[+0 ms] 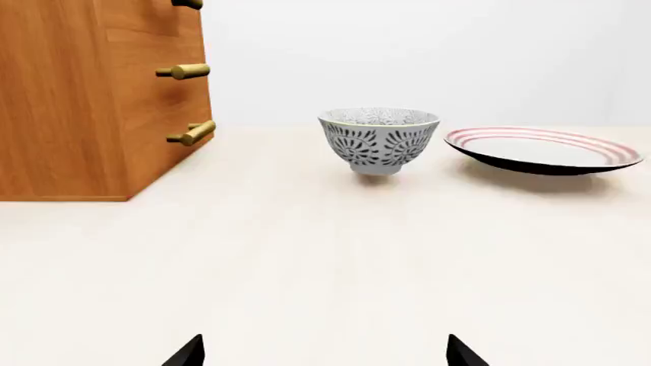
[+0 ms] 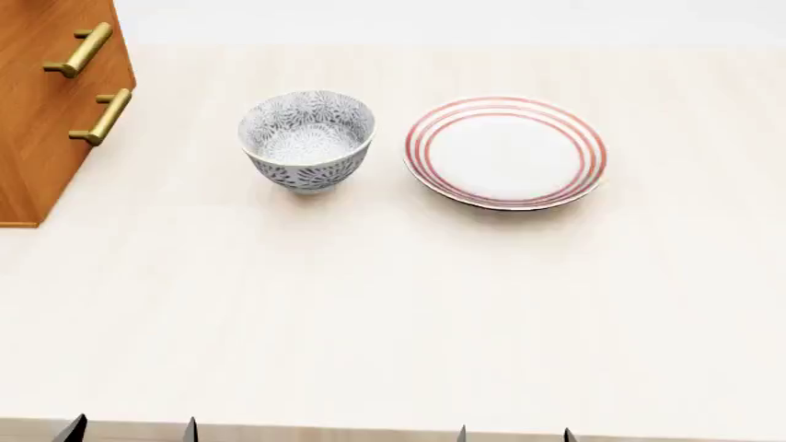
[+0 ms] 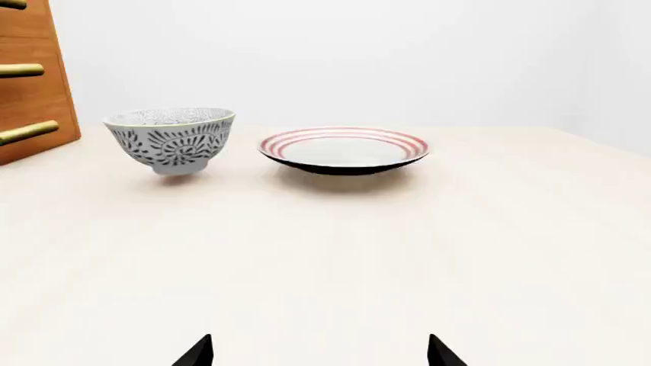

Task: Open the top drawer of the cabinet.

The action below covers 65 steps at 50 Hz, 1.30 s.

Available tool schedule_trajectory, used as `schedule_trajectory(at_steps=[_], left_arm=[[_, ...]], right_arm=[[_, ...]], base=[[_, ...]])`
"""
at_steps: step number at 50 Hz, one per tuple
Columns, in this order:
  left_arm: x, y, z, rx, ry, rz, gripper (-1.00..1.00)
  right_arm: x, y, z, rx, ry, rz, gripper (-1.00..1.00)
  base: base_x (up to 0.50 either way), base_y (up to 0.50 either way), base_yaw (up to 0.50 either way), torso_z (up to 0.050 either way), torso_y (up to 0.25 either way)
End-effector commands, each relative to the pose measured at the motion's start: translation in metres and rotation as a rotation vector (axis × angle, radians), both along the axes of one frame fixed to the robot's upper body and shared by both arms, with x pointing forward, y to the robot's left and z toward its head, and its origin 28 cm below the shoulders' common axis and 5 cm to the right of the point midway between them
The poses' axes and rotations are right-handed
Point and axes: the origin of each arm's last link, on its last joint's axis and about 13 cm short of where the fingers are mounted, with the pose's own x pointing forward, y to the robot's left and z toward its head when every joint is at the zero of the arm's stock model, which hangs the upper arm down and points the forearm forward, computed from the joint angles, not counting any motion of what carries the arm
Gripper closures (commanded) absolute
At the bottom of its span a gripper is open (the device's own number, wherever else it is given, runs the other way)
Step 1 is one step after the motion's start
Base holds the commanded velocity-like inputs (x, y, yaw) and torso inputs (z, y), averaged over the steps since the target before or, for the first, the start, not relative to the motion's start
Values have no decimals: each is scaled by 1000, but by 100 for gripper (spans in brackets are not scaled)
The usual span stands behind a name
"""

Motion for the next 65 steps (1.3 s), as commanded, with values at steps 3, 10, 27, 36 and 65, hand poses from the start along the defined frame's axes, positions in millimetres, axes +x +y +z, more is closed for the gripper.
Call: schedule_trajectory(at_steps=[3, 10, 27, 36, 65], left_arm=[[1, 0, 1, -2, -1, 0, -100], [0, 0, 0, -4, 1, -1, -100], [0, 0, 2, -24, -11, 2, -100], [-2, 0, 4, -43, -34, -26, -100], [-3, 0, 5, -43, -38, -31, -100]], right_arm=[[0, 0, 0, 1, 9, 2, -100], [0, 1, -1, -1, 14, -2, -100], [0, 1, -1, -5, 17, -3, -100], [0, 0, -1, -7, 15, -5, -100], [-1, 1, -1, -13, 13, -1, -100]], base=[[0, 0, 0, 0, 0], [0, 0, 0, 0, 0], [0, 0, 0, 0, 0], [0, 0, 0, 2, 0], [0, 0, 0, 50, -16]])
